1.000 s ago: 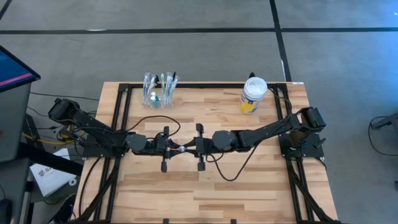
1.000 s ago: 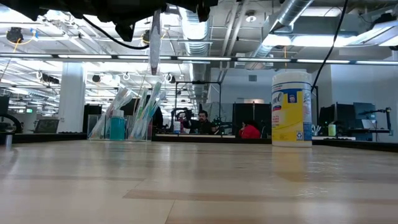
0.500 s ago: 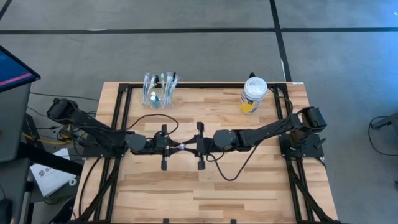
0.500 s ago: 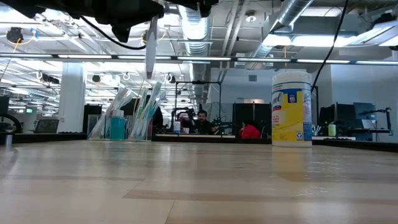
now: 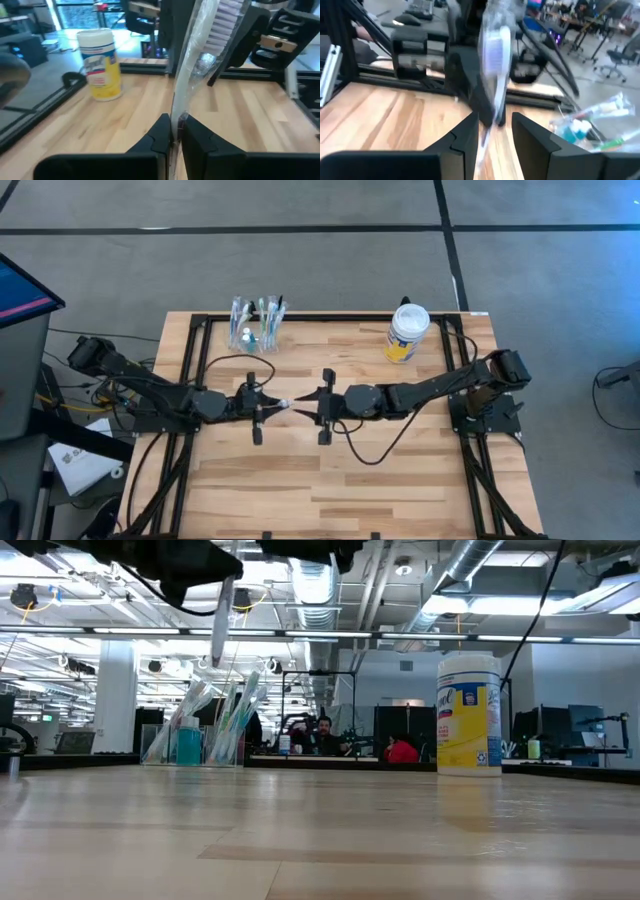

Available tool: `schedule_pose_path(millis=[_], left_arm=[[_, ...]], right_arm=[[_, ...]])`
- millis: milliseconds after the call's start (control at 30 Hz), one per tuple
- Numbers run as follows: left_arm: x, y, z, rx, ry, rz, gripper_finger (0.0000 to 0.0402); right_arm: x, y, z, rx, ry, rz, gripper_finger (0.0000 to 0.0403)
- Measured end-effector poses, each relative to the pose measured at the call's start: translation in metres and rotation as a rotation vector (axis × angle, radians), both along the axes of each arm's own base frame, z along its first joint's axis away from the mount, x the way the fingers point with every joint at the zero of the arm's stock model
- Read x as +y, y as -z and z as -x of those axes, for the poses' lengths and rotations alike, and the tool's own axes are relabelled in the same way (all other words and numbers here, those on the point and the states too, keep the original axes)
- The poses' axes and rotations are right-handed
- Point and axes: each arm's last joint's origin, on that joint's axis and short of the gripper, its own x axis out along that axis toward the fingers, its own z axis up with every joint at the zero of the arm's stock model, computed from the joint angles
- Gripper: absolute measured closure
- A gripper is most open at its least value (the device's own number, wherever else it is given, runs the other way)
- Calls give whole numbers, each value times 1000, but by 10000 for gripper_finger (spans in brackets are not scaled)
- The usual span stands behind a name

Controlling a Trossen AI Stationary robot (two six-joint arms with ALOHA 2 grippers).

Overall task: Pick & Place toothbrushing station
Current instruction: Put the purple toothbrush into the transparent organizer

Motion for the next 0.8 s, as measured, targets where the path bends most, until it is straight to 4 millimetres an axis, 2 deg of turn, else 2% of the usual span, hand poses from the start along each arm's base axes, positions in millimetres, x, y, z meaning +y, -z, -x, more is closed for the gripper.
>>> schedule_pose_path(millis=[133, 433, 633, 800], left_arm=[[5, -2, 10, 27, -89, -21, 386], [20, -8, 32, -20, -319, -41, 386], [30, -2, 49, -54, -362, -27, 386], [39, -6, 61, -106, -418, -4, 386]], right_arm=[[-6, 4, 1, 49, 26, -31, 295], [-5, 6, 5, 100, 31, -43, 305], [-6, 5, 9, 129, 40, -60, 311], [-2, 5, 13, 158, 31, -62, 317]])
